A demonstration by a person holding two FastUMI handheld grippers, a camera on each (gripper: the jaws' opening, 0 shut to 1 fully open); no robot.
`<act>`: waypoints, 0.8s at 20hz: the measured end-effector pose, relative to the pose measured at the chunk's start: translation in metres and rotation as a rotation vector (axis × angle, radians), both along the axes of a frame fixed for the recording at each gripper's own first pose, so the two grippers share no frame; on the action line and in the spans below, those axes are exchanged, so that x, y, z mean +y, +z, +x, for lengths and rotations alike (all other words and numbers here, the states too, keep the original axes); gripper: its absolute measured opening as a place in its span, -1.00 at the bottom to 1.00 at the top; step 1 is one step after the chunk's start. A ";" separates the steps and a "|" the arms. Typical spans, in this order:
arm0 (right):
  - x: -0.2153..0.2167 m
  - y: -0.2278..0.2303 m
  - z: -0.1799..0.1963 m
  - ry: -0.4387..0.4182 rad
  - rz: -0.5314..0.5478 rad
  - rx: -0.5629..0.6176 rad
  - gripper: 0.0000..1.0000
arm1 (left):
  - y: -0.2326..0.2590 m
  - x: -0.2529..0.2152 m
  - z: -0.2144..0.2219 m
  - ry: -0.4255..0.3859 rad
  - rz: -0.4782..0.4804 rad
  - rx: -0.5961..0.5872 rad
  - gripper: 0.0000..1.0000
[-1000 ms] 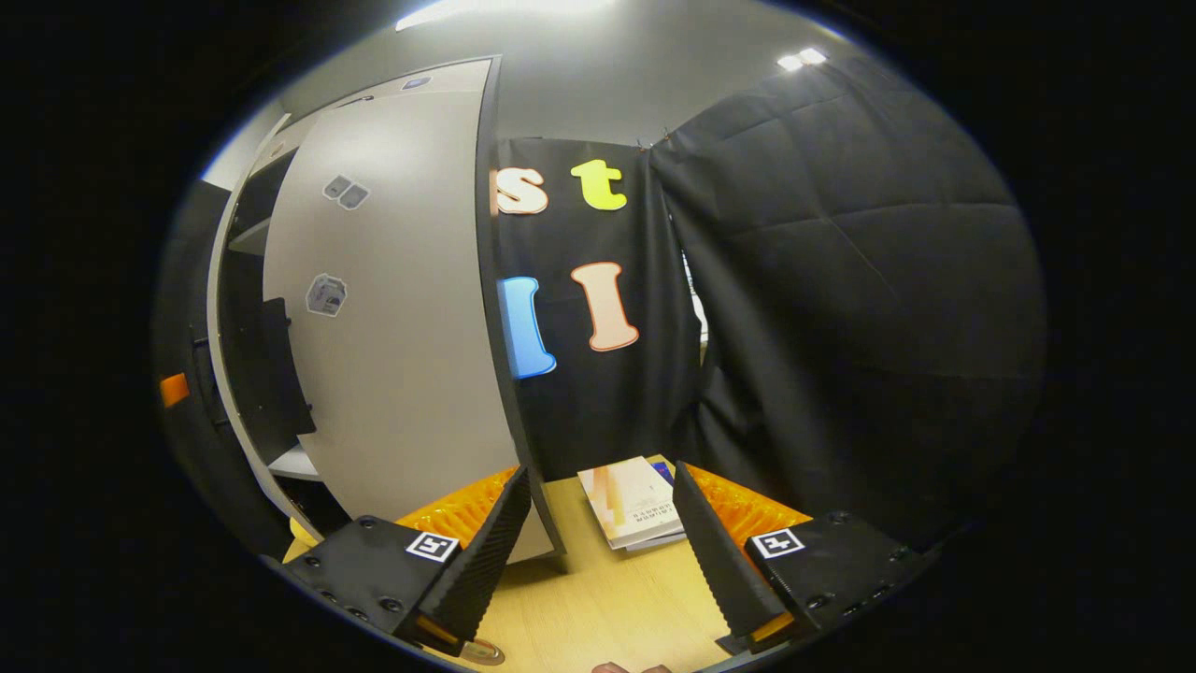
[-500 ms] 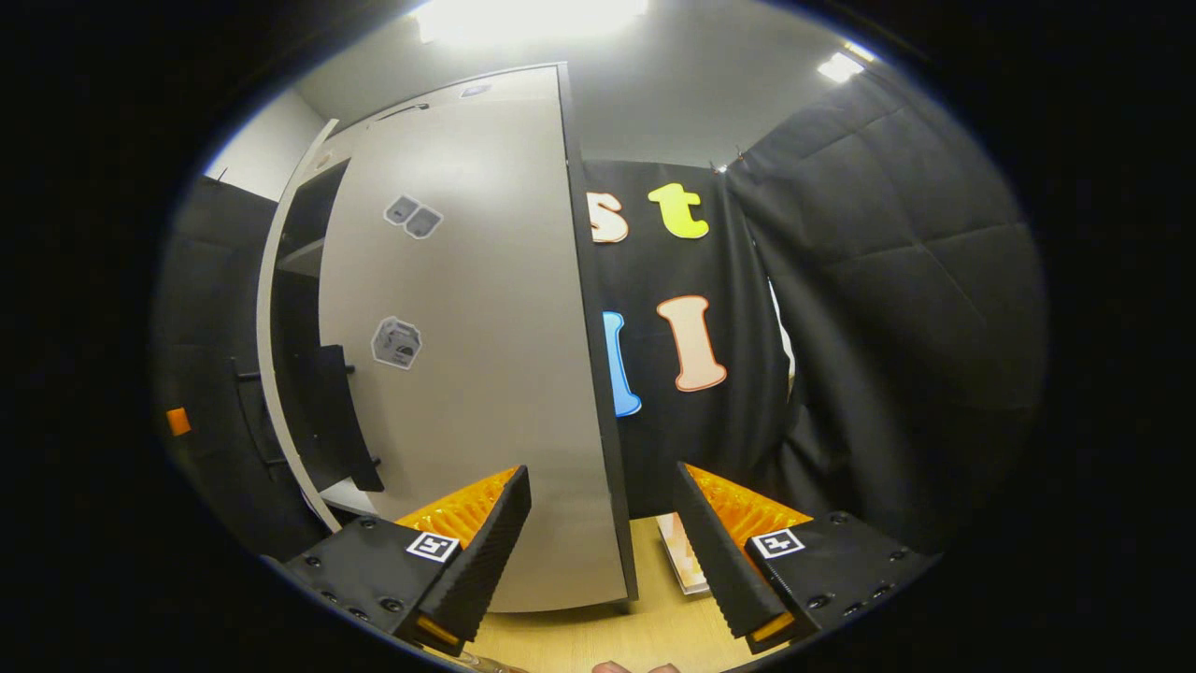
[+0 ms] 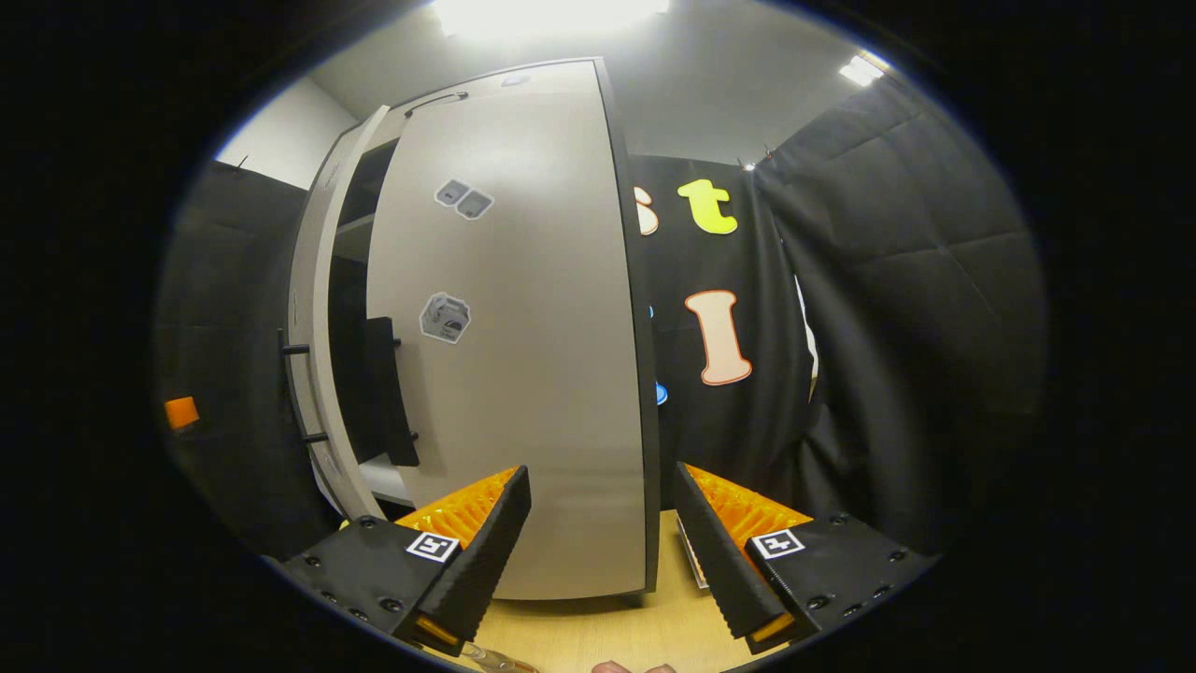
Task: Grasp the bottle in the cabinet with the left hand and place it on the coaster, then close the right door with the right hand and the left door with the left hand.
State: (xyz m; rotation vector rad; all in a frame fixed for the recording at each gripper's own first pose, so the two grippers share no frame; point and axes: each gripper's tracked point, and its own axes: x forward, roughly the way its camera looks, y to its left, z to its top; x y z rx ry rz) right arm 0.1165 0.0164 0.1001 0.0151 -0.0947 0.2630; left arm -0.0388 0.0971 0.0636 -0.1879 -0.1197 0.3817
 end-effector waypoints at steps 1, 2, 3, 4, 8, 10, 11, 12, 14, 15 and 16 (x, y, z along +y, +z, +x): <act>0.007 -0.008 -0.005 0.023 0.012 0.019 0.95 | -0.003 0.000 0.003 0.001 0.004 0.010 0.72; 0.016 -0.014 -0.009 0.054 0.009 0.037 0.95 | -0.004 0.000 0.007 0.001 0.011 0.017 0.58; 0.022 -0.018 -0.011 0.076 -0.008 0.048 0.95 | -0.003 -0.004 0.012 -0.006 0.015 0.021 0.58; 0.025 -0.019 -0.012 0.086 -0.024 0.052 0.95 | -0.002 -0.006 0.015 -0.014 0.016 0.021 0.58; 0.029 -0.013 -0.012 0.087 -0.032 0.019 0.96 | -0.006 -0.019 0.030 -0.048 0.043 0.049 0.59; 0.024 -0.014 -0.010 0.067 -0.042 0.008 0.95 | -0.009 -0.028 0.037 -0.077 0.067 0.068 0.58; 0.019 -0.015 -0.008 0.052 -0.044 0.009 0.95 | -0.010 -0.033 0.039 -0.090 0.085 0.078 0.58; 0.015 -0.017 -0.007 0.038 -0.040 0.013 0.95 | -0.011 -0.036 0.041 -0.098 0.100 0.087 0.58; 0.007 -0.023 -0.004 0.009 -0.026 0.037 0.94 | -0.013 -0.046 0.046 -0.122 0.126 0.103 0.58; 0.004 -0.028 -0.002 -0.001 -0.014 0.056 0.94 | -0.014 -0.048 0.049 -0.123 0.142 0.109 0.59; 0.002 -0.032 -0.002 -0.009 0.001 0.072 0.94 | -0.013 -0.048 0.051 -0.116 0.169 0.107 0.59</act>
